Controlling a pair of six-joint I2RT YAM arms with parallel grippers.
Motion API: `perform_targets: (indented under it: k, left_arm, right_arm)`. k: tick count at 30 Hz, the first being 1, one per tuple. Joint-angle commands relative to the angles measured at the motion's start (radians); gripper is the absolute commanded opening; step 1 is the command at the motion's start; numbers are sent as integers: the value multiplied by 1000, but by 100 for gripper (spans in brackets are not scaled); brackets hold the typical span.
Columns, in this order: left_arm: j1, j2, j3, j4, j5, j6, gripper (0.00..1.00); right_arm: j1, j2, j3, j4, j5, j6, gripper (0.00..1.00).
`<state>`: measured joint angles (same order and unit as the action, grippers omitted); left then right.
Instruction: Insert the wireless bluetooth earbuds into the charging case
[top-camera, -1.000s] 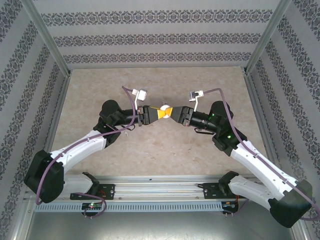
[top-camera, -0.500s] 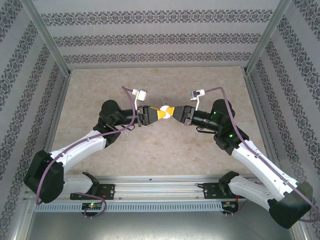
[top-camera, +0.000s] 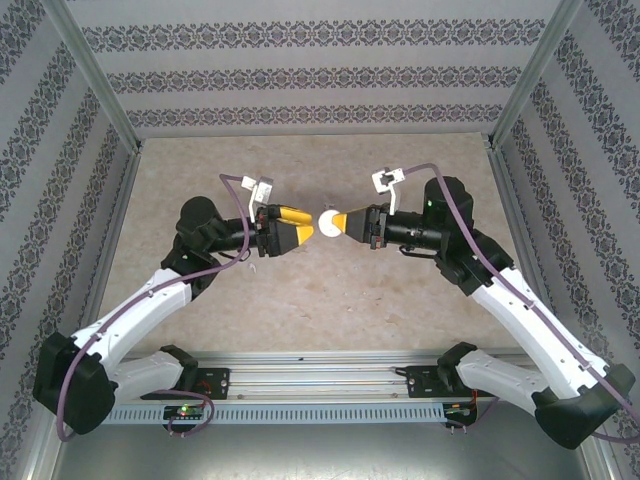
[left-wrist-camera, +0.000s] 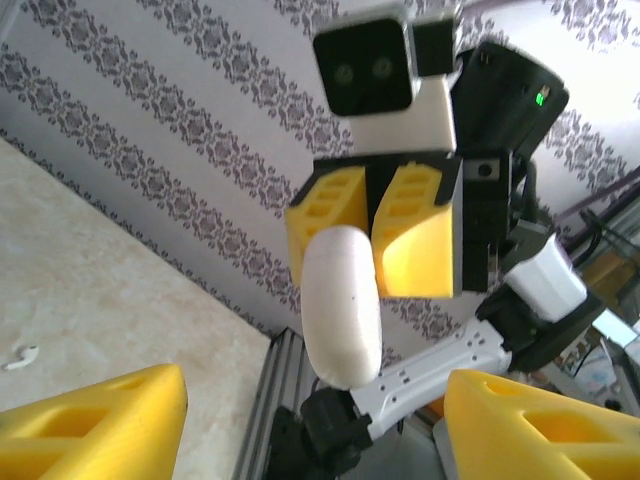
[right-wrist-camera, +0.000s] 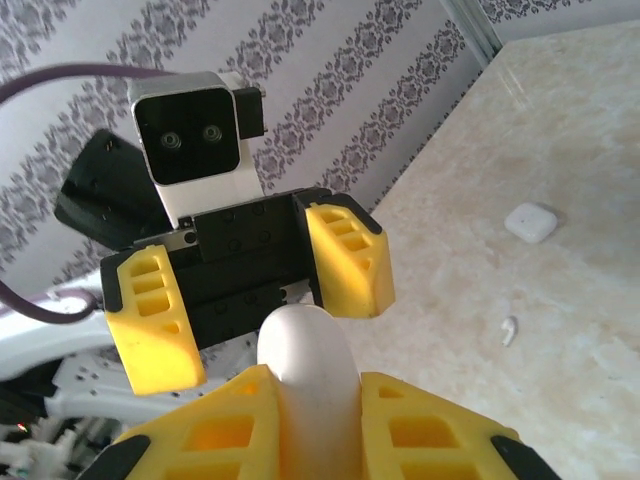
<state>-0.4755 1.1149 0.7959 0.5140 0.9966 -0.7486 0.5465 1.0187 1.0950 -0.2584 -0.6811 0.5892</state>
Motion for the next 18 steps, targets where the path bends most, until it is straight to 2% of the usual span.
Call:
perform_targets:
  k: [1,3,9,14,18]
  left_arm:
    - [2,-17,72,-228,70,171,63]
    - [-6,-20,90,-275,77,204,62]
    - [-45,-22,92,-272,53,219,60]
    - [-61,-10,80,-239,62,191,48]
    - [-64,-6,77,-231,73,181,43]
  right_arm:
    - [16,24,65,-136,-37,-156,14]
    - [24,38,87,-150,-49,-175,14]
    - [56,66,118,-190,-44,-226,14]
    - [71,81,126,-187,-47,-224,14]
    - [73,86,128,-182,-44,-225,14]
